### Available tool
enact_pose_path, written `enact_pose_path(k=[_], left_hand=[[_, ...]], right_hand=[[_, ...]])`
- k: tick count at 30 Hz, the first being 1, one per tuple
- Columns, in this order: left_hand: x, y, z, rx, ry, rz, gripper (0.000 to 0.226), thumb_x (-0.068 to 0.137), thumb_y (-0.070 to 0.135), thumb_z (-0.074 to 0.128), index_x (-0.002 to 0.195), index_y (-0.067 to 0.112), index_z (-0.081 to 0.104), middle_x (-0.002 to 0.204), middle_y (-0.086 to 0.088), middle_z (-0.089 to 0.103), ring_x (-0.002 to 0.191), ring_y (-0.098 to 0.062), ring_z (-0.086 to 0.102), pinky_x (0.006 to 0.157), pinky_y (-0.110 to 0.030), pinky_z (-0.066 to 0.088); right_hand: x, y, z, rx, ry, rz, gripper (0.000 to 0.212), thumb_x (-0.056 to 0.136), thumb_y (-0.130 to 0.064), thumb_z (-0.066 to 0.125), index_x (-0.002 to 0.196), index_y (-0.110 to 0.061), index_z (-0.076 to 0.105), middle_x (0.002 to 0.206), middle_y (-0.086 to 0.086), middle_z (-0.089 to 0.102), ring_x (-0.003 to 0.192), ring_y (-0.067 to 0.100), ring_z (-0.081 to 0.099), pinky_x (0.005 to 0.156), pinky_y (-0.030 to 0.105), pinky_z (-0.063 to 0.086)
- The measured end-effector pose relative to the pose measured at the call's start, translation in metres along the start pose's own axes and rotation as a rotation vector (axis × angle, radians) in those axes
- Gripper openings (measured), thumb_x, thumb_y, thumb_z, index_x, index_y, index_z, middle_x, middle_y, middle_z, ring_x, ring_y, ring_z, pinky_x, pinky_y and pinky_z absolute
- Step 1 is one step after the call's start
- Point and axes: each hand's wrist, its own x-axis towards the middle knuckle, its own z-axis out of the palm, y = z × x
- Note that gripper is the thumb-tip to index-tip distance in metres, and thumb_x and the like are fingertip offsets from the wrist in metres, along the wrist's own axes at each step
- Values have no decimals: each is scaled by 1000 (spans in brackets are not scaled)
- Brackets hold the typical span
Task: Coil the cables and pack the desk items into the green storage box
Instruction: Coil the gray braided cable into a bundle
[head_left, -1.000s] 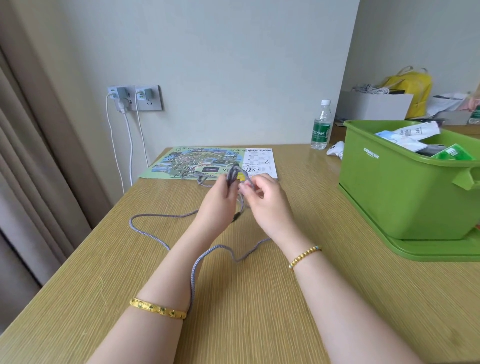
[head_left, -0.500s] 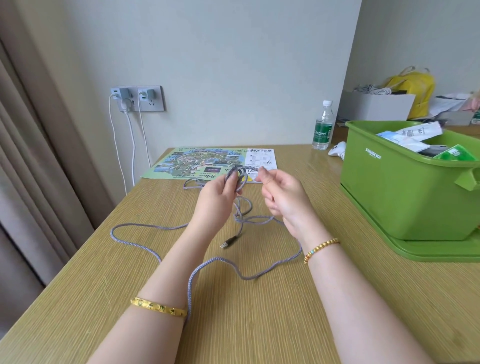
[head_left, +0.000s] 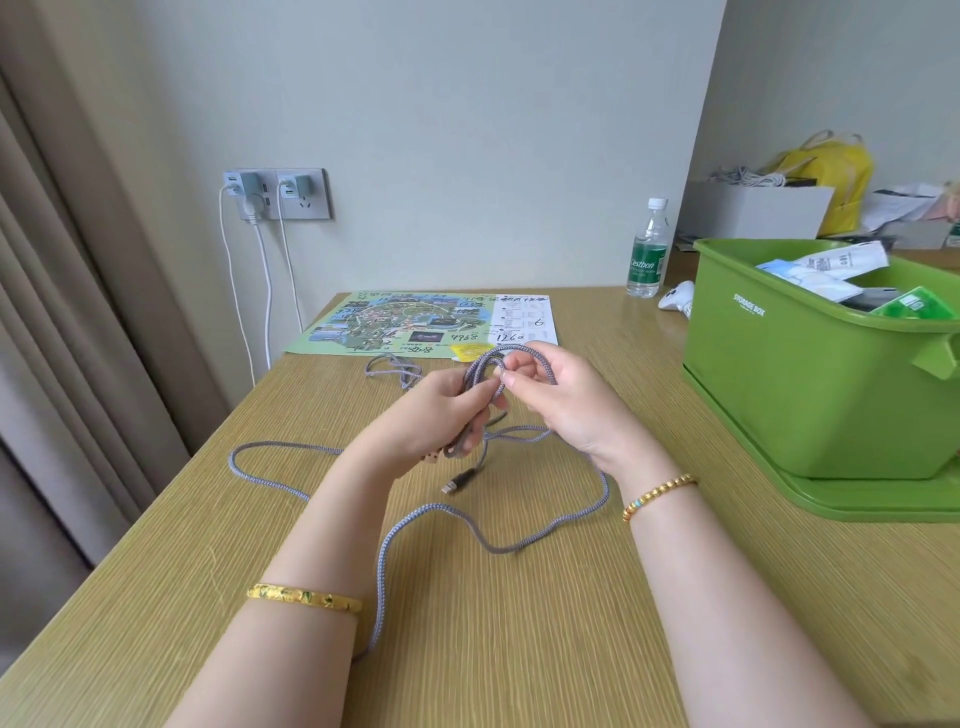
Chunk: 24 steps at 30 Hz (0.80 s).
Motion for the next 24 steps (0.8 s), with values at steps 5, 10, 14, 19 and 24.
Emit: enact_pose_path(k=[5,10,14,19,24], left_hand=[[-1,-1,-7,-205,-129,25,36,100,31,37,75,10,54,49,5,37,40,-10,34,39,-18,29],[0,6,-5,-485,-57,89,43,100,35,29,69,13,48,48,6,36,40,-7,36,38,-17,33],[5,8,-7,-726,286,62,40,101,35,32,69,14,45,55,7,51,54,-7,57,48,-20,50],[10,6,5,-869,372,29,39,101,35,30,72,13,44,79,-6,74,79,-20,72,64,-26,58],[13,5,11,-737,407,26,37,102,34,28,106,8,53,51,3,59,50,-15,63,54,-25,55]], right_hand=[[0,-2,-2,89,10,-10,12,89,-10,60,85,-20,54,73,-14,52,43,-7,44,40,7,33],[4,-3,-11,375,84,53,16,87,-15,61,78,-17,49,51,-14,41,41,2,29,53,17,49],[4,0,-8,402,53,121,14,90,-18,57,77,-12,57,52,-7,40,42,5,33,59,24,54],[4,6,2,132,-67,288,30,93,-27,54,70,-9,60,45,-5,45,33,5,36,44,21,48],[1,9,16,-87,-216,376,44,94,-41,47,66,-9,59,40,-5,49,31,4,40,43,19,48]])
